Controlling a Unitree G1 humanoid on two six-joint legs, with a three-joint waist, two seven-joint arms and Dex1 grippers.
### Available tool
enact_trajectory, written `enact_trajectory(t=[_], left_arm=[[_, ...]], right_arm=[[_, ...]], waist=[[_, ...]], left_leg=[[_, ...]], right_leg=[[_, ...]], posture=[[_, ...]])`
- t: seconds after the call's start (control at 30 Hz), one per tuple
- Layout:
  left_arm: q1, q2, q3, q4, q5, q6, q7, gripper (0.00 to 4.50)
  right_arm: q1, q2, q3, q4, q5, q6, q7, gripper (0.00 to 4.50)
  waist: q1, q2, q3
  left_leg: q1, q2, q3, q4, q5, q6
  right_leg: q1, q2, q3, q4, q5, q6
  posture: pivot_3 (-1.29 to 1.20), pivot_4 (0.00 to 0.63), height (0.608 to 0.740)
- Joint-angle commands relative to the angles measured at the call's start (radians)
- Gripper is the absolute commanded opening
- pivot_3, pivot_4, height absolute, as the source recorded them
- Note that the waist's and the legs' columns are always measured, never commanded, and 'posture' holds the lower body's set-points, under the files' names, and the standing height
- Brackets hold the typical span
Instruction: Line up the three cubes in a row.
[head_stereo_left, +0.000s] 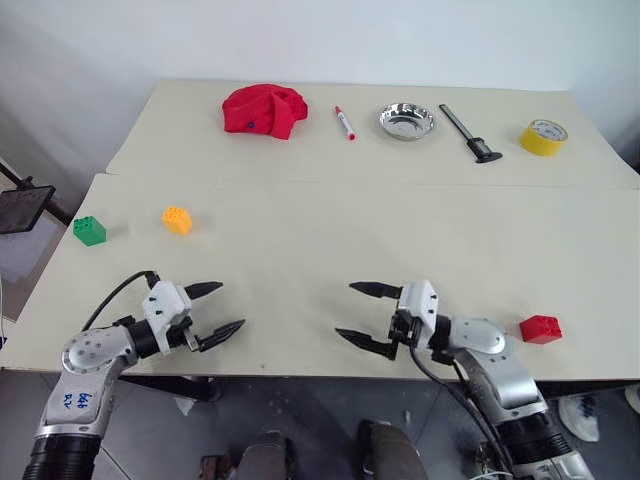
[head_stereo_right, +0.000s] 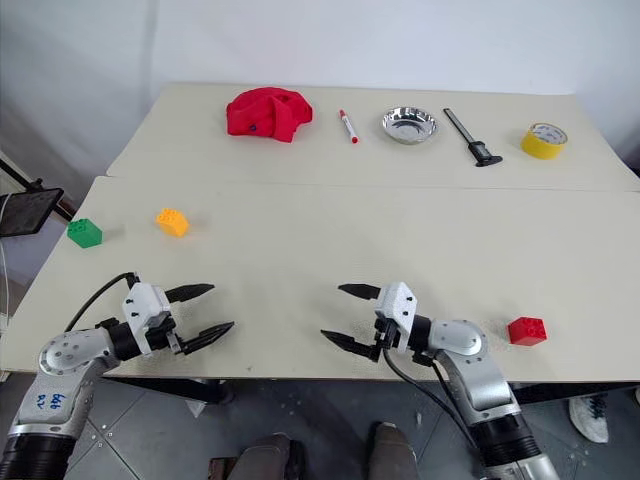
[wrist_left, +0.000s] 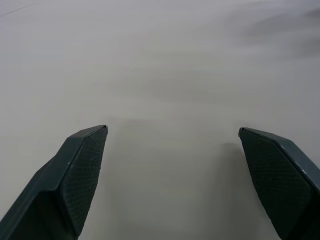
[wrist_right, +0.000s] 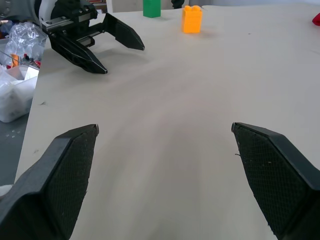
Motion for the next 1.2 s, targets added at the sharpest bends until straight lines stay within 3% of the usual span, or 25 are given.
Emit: enact_trajectory(t=[0.03, 0.17, 0.33, 0.47, 0.6, 0.8, 0.9, 1.0, 1.1, 1.2], left_arm=[[0.006, -0.008, 0.026, -0.038, -0.015, -0.019, 0.018, 4.47], [-0.019, -0.019, 0.045, -0.07, -0.096, -0.026, -0.035, 4.47], [-0.093, -0.022, -0.046, -0.146, -0.119, 0.052, -0.083, 4.47], [-0.169, -0.04, -0.191, -0.209, -0.115, 0.124, -0.157, 4.47], [-0.255, -0.091, -0.303, -0.178, -0.078, 0.131, -0.196, 4.47], [-0.326, -0.149, -0.366, -0.108, -0.039, 0.098, -0.217, 4.47], [-0.339, -0.156, -0.374, -0.092, -0.042, 0.093, -0.24, 4.47], [-0.353, -0.165, -0.368, -0.072, -0.05, 0.094, -0.251, 4.47], [-0.378, -0.183, -0.351, -0.045, -0.062, 0.1, -0.251, 4.47], [-0.399, -0.188, -0.352, -0.016, -0.053, 0.087, -0.265, 4.47]], right_arm=[[0.009, -0.003, -0.006, -0.049, 0.013, 0.002, -0.004, 4.5], [-0.008, 0.016, -0.016, -0.058, 0.034, 0.013, -0.021, 4.5], [-0.005, -0.03, -0.125, -0.195, 0.138, 0.111, -0.065, 4.5], [0.083, -0.17, -0.359, -0.374, 0.248, 0.244, -0.141, 4.5], [0.304, -0.263, -0.661, -0.46, 0.322, 0.331, -0.181, 4.5], [0.628, -0.196, -1.073, -0.307, 0.334, 0.296, -0.204, 4.5], [0.739, -0.144, -1.106, -0.215, 0.301, 0.24, -0.168, 4.5], [0.751, -0.143, -1.11, -0.263, 0.35, 0.273, -0.192, 4.5], [0.736, -0.184, -1.122, -0.346, 0.443, 0.403, -0.27, 4.5], [0.761, -0.278, -1.114, -0.474, 0.576, 0.677, -0.42, 4.5]], waist=[[0.002, 0.0, 0.0], [-0.001, 0.0, 0.0], [0.004, 0.0, 0.0], [0.024, 0.0, 0.0], [0.039, 0.0, 0.0], [0.042, 0.0, 0.0], [0.04, 0.0, -0.001], [0.021, 0.003, -0.002], [0.003, 0.004, -0.002], [0.003, 0.006, -0.004]], left_leg=[[0.0, 0.0, 0.0, 0.0, 0.0, 0.0], [0.0, 0.0, 0.0, 0.0, 0.0, 0.0], [0.0, 0.0, 0.0, 0.001, 0.0, 0.0], [-0.001, -0.002, 0.0, 0.001, -0.001, 0.001], [-0.002, -0.001, 0.004, 0.0, -0.001, 0.001], [0.001, -0.001, 0.012, 0.0, -0.001, 0.002], [0.001, -0.001, 0.012, -0.001, -0.001, 0.003], [0.002, -0.001, 0.014, -0.001, -0.002, 0.005], [0.011, -0.001, 0.014, -0.001, -0.002, 0.008], [0.016, 0.004, 0.014, -0.001, -0.003, 0.008]], right_leg=[[0.0, 0.0, 0.0, 0.0, 0.0, 0.0], [0.0, 0.0, 0.0, 0.0, 0.0, 0.0], [0.0, 0.0, 0.0, 0.0, 0.0, 0.0], [0.0, -0.001, 0.0, -0.001, 0.001, 0.001], [0.001, 0.0, -0.003, -0.001, 0.001, 0.001], [0.003, 0.001, 0.002, -0.007, 0.001, 0.001], [0.005, 0.001, 0.002, -0.01, 0.0, 0.001], [0.005, 0.001, 0.006, -0.012, 0.0, 0.0], [0.01, 0.0, 0.013, -0.011, 0.001, 0.0], [0.015, 0.0, 0.013, -0.015, 0.0, 0.0]], posture=[[0.0, 0.15, 0.74], [0.0, 0.15, 0.74], [0.0, 0.15, 0.74], [0.0, 0.15, 0.74], [0.0, 0.15, 0.74], [0.0, 0.15, 0.74], [0.0, 0.15, 0.74], [0.0, 0.15, 0.74], [0.0, 0.15, 0.74], [0.0, 0.15, 0.74]])
